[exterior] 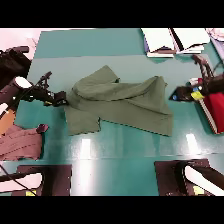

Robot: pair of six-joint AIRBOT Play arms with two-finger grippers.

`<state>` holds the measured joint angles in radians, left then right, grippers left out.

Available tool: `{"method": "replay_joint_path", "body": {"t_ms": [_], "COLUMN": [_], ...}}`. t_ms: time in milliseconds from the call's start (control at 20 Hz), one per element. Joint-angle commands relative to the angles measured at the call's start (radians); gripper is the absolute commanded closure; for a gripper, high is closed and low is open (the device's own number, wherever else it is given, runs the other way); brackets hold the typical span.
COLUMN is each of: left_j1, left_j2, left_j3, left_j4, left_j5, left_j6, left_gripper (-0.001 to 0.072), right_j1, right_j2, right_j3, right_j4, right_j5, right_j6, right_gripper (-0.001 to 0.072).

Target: Fold the shirts.

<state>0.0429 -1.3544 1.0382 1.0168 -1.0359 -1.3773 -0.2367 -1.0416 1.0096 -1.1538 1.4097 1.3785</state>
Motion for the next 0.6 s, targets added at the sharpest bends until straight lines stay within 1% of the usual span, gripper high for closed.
{"method": "replay_joint_path", "body": {"t_ms": [0,50,100,150,200,250,300,350,400,550], "left_j1": [0.000,0.000,0.000,0.000,0.000,0.000,0.000,0.000,0.000,0.000], "left_j2": [0.107,0.122,0.128,0.127,0.127,0.127,0.127,0.127,0.127,0.127], "left_j3": [0.007,0.007,0.007,0.006,0.007,0.007,0.007,0.007,0.007,0.007], "left_j4": [0.020,0.020,0.018,0.019,0.018,0.014,0.014,0.014,0.014,0.012], "left_j5": [-0.007,-0.009,-0.013,-0.016,-0.017,-0.016,-0.017,-0.019,-0.021,-0.035], "left_j6": [0.042,0.044,0.043,0.043,0.043,0.043,0.043,0.043,0.043,0.043], "left_gripper": [0.0681,0.0681,0.0681,0.0681,0.0681,0.0681,0.0681,0.0681,0.0681,0.0681], "right_j1": [-0.218,-0.279,-0.328,-0.357,-0.369,-0.369,-0.357,-0.330,-0.291,-0.153], "right_j2": [0.034,0.031,0.021,0.005,-0.014,-0.034,-0.051,-0.069,-0.085,-0.123], "right_j3": [-0.211,-0.269,-0.321,-0.361,-0.399,-0.435,-0.463,-0.483,-0.497,-0.508], "right_j4": [0.000,0.003,0.004,0.010,0.026,0.064,0.111,0.142,0.151,0.159], "right_j5": [0.023,0.023,0.022,0.023,0.024,0.020,0.007,-0.013,-0.034,-0.100], "right_j6": [-0.012,-0.012,-0.014,-0.026,-0.036,-0.057,-0.072,-0.076,-0.076,-0.074], "right_gripper": [0.0100,0.0103,0.0141,0.0162,0.0164,0.0202,0.0233,0.0242,0.0279,0.0287]}}
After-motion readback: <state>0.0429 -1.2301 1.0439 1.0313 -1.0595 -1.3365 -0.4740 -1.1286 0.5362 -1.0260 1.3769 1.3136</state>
